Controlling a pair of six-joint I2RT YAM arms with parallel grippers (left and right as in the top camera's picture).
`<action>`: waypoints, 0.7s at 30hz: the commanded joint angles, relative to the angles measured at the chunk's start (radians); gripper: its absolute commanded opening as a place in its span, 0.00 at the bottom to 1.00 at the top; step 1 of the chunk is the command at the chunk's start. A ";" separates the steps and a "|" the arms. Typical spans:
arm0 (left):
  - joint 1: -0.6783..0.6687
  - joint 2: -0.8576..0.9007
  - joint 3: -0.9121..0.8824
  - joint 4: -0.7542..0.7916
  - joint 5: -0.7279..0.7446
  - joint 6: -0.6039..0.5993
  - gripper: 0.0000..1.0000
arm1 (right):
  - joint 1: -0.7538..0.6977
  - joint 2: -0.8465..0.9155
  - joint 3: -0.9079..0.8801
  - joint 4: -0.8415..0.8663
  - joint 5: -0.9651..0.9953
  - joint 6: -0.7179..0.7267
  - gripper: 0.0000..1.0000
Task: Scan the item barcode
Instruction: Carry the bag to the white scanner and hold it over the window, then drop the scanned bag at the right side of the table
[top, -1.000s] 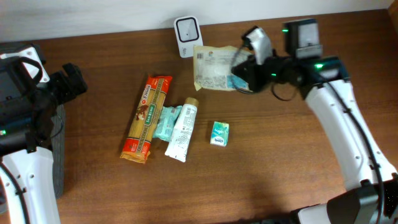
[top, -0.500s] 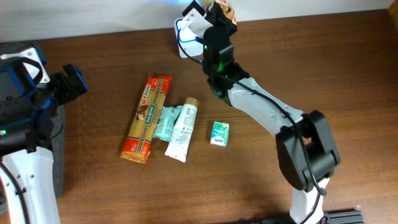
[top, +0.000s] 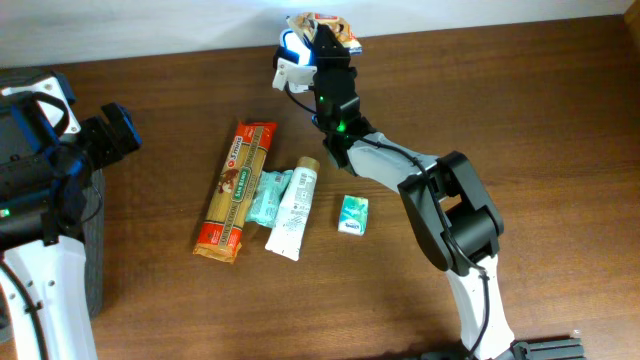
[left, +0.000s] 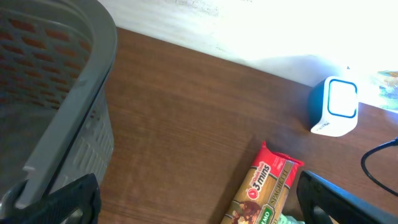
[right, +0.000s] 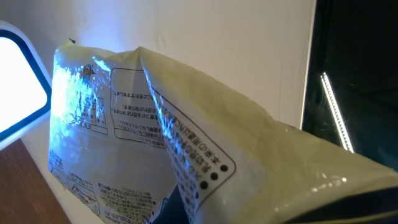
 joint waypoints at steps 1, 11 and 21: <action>0.003 -0.005 0.003 0.003 0.011 0.020 0.99 | -0.023 -0.010 0.020 0.014 -0.009 -0.012 0.04; 0.003 -0.005 0.003 0.003 0.011 0.020 0.99 | -0.018 -0.010 0.020 0.013 -0.005 -0.027 0.04; 0.003 -0.005 0.003 0.003 0.011 0.020 0.99 | 0.040 -0.323 0.020 -0.276 0.149 0.264 0.04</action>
